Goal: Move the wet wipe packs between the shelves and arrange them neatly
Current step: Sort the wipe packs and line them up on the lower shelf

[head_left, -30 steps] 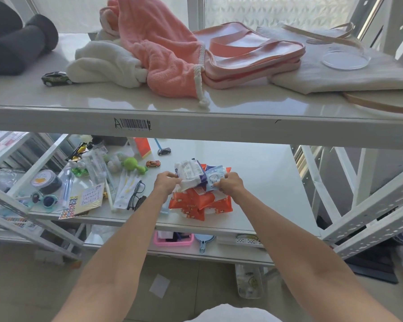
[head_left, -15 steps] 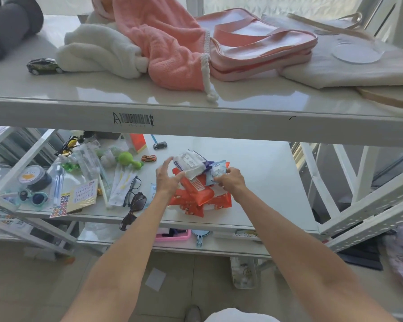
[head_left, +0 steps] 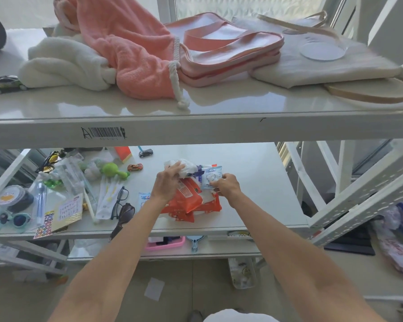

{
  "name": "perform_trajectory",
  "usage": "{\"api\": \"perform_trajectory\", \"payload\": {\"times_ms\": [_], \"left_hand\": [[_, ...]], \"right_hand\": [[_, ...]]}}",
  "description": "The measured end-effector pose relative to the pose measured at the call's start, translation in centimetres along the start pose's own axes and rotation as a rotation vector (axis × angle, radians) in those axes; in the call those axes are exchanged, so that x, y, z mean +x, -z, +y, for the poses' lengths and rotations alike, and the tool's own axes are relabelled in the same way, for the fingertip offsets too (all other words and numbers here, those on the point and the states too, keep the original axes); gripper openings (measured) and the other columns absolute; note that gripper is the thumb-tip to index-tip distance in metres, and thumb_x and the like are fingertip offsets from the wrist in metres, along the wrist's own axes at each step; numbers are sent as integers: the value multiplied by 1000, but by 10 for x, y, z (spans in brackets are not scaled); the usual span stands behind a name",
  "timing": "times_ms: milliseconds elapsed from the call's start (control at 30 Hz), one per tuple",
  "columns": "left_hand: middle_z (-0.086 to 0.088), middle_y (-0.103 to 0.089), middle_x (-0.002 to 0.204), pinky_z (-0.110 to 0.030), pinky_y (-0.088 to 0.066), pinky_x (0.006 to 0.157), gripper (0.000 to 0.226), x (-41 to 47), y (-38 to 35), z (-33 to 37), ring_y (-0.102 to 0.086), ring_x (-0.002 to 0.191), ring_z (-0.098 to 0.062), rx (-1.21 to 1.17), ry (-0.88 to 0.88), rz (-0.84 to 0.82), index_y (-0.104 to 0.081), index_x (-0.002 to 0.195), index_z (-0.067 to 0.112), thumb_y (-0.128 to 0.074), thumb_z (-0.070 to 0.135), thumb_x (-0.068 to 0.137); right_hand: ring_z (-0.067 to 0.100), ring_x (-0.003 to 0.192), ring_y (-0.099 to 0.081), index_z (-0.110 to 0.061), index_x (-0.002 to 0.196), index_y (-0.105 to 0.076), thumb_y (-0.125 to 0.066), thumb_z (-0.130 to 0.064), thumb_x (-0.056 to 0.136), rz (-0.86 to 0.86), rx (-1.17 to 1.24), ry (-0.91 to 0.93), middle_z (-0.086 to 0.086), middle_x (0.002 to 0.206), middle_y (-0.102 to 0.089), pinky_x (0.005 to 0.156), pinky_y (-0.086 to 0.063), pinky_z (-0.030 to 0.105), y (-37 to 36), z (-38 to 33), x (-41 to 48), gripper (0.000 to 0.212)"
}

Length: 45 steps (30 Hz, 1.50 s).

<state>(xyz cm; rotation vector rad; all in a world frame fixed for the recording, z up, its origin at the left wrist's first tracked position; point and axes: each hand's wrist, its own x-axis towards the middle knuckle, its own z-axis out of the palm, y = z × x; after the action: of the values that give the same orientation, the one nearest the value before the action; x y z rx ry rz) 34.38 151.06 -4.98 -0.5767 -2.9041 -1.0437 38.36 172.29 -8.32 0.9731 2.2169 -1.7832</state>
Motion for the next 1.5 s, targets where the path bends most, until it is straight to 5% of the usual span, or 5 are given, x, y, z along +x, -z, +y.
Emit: {"api": "perform_trajectory", "payload": {"times_ms": [567,867,1133,1267,1500], "left_hand": [[-9,-62,132,-55,-44,107,37,-35,0,23,-58,125,-28,-23,35,176,-69,116,12,-59,30,86],[-10,-68,107,-40,-57,84,21,-50,-99,117,-65,94,-26,-57,-282,28,-69,100,2,-54,-5,89],[-20,-32,160,-38,-32,118,65,-62,-235,158,-36,147,-39,-2,-105,-628,-27,160,4,-42,0,97],[-16,-10,172,-47,-27,125,75,-64,-271,167,-9,159,-35,178,-96,-604,-11,165,8,-45,9,98],[-7,4,175,-51,-12,128,76,-60,-280,192,3,162,-28,252,-81,-632,0,166,17,-45,13,104]], "right_hand": [[21,72,-72,-7,122,-62,-72,-7,86,-43,119,11,10,106,-77,64,-52,31,29,10,6,37],[27,76,-74,-12,124,-60,-80,-4,82,156,166,-164,18,113,-72,54,-50,25,110,77,4,48],[36,124,-57,-16,139,-55,-65,-24,93,219,-374,-131,16,135,-60,98,-48,36,162,124,-19,48],[34,152,-20,-17,161,-23,-59,-23,95,242,-842,53,16,166,-14,120,-27,46,179,145,-22,74],[26,158,-14,-12,162,-21,-54,-19,99,234,-879,111,12,171,-13,128,-21,39,186,166,-17,71]]}}
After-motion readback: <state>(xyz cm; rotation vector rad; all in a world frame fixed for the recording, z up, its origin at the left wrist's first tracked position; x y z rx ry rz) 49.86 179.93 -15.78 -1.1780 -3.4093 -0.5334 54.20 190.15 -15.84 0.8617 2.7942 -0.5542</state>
